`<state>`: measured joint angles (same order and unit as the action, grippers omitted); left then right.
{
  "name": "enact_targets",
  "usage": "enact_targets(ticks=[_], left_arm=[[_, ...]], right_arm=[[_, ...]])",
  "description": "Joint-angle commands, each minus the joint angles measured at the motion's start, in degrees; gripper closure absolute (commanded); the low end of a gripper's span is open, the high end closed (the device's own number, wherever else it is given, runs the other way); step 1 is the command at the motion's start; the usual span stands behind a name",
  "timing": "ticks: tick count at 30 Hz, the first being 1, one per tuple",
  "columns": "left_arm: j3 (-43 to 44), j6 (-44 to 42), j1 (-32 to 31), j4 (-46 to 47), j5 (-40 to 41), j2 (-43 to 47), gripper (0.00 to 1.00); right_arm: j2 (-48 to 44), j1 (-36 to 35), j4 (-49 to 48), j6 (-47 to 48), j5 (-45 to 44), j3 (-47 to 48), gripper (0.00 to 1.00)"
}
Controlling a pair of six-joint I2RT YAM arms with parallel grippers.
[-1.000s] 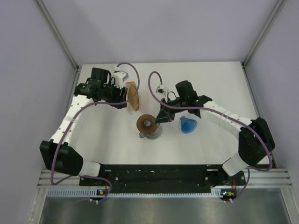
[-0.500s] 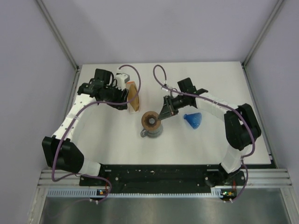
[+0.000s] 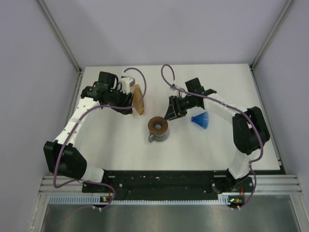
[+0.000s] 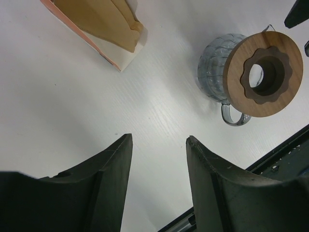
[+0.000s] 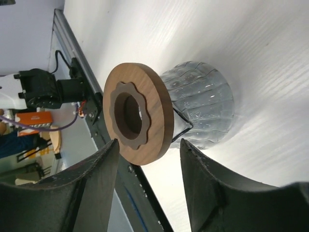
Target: Place the coffee filter in the dripper
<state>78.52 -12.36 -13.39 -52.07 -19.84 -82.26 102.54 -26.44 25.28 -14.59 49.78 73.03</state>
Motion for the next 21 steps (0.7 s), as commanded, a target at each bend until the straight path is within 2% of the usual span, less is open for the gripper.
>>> enact_targets(ticks=[1,7,11,13,16,21], left_arm=[[-0.03,-1.09,-0.41,0.66,-0.91,1.14,0.46],[-0.12,-0.83,-0.59,0.66,-0.12,1.84,0.46],[-0.30,-0.56,-0.59,1.01,1.38,2.45,0.46],[-0.47,-0.39,-0.59,1.18,1.64,2.72,0.46],[-0.65,-0.38,-0.59,1.36,1.73,3.07,0.46],[-0.74,-0.30,-0.59,1.36,1.55,3.77,0.46]], right_arm=[[-4.98,0.33,1.52,1.49,-6.96,4.92,0.45],[-11.91,0.33,6.45,5.36,-25.92,5.63,0.36],[-19.38,1.73,6.19,5.63,-46.92,-0.42,0.15],[-22.89,3.75,5.14,4.40,-54.06,-4.11,0.12],[-25.19,7.62,3.56,1.24,-51.38,-9.82,0.10],[-27.04,8.07,0.83,-1.85,-47.41,-18.18,0.09]])
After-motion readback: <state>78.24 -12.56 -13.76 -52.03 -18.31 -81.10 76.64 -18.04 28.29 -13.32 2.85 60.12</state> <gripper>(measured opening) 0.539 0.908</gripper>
